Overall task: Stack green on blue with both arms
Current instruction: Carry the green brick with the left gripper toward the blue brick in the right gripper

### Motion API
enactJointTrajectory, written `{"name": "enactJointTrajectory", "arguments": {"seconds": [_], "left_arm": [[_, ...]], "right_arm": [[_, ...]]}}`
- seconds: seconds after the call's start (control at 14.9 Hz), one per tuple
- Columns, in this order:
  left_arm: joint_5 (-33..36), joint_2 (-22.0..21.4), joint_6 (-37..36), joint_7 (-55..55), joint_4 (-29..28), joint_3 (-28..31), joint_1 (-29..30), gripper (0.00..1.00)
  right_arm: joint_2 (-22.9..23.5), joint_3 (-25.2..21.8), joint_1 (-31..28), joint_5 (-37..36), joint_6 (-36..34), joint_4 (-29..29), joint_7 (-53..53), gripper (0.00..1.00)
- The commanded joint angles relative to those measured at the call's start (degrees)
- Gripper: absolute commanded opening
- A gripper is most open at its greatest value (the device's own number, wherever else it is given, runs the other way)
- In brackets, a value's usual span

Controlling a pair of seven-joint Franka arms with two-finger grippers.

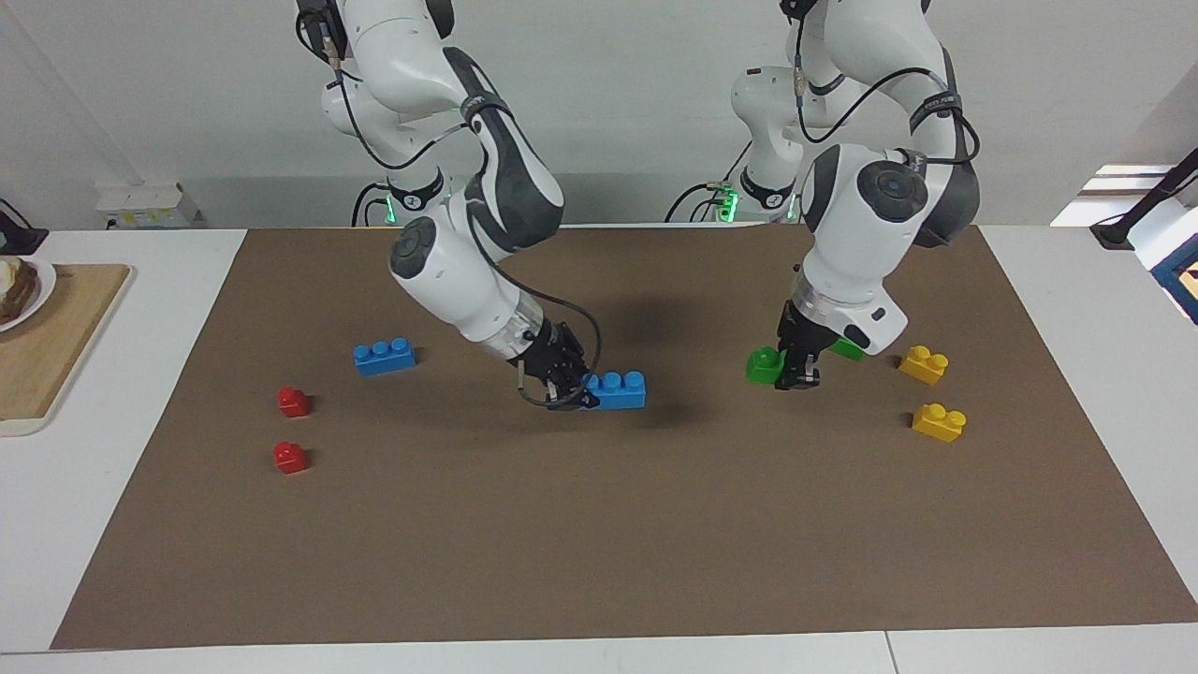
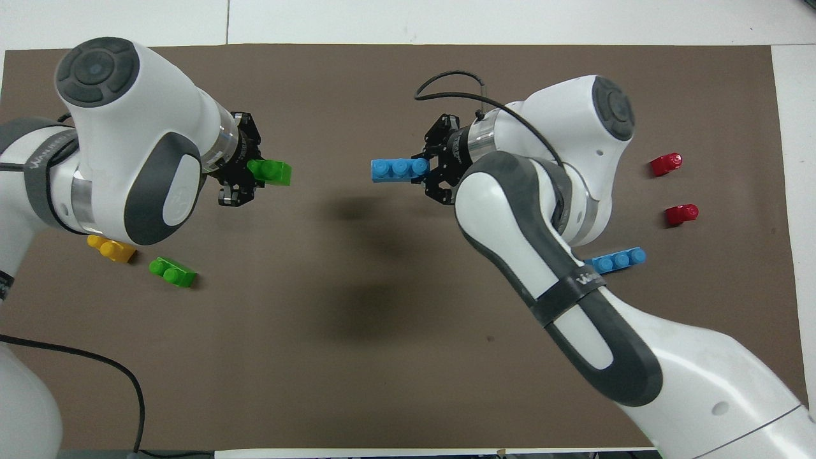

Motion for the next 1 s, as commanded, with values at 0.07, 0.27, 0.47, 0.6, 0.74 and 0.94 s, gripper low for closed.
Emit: {"name": "enactJointTrajectory", "arguments": {"seconds": [0.07,0.27,0.47,0.6,0.74,0.94], "left_arm": [[0.9,-0.7,-1.6,-6.0,-0.2,0.8,-3.8,0.00],[1.0,-1.1,-1.2,-8.3,-0.7,0.8,-5.8,0.00],[1.2,-1.9,1.2,-11.0,-3.3,0.8,-8.2,0.00],[1.6,-2.3,2.9,-13.7,-6.1,0.9,-10.1,0.00],[3.2,-2.8,5.3,-19.0,-8.8,0.9,-11.7,0.00],[5.2,-3.8,10.4,-21.6,-13.5,0.8,-12.6,0.00]], "right_arm": [[-0.1,-0.2,4.9,2.9,6.9,-5.8,-2.7,0.00],[0.7,-0.2,5.2,6.9,8.5,-8.1,-7.6,0.00],[1.8,-0.2,6.6,12.1,11.1,-9.4,-10.6,0.00],[2.7,-0.2,6.5,12.2,11.3,-9.3,-10.6,0.00],[4.0,-0.2,6.5,12.2,12.2,-9.3,-10.7,0.00],[5.3,-0.2,7.5,12.2,14.1,-9.4,-11.0,0.00]]}}
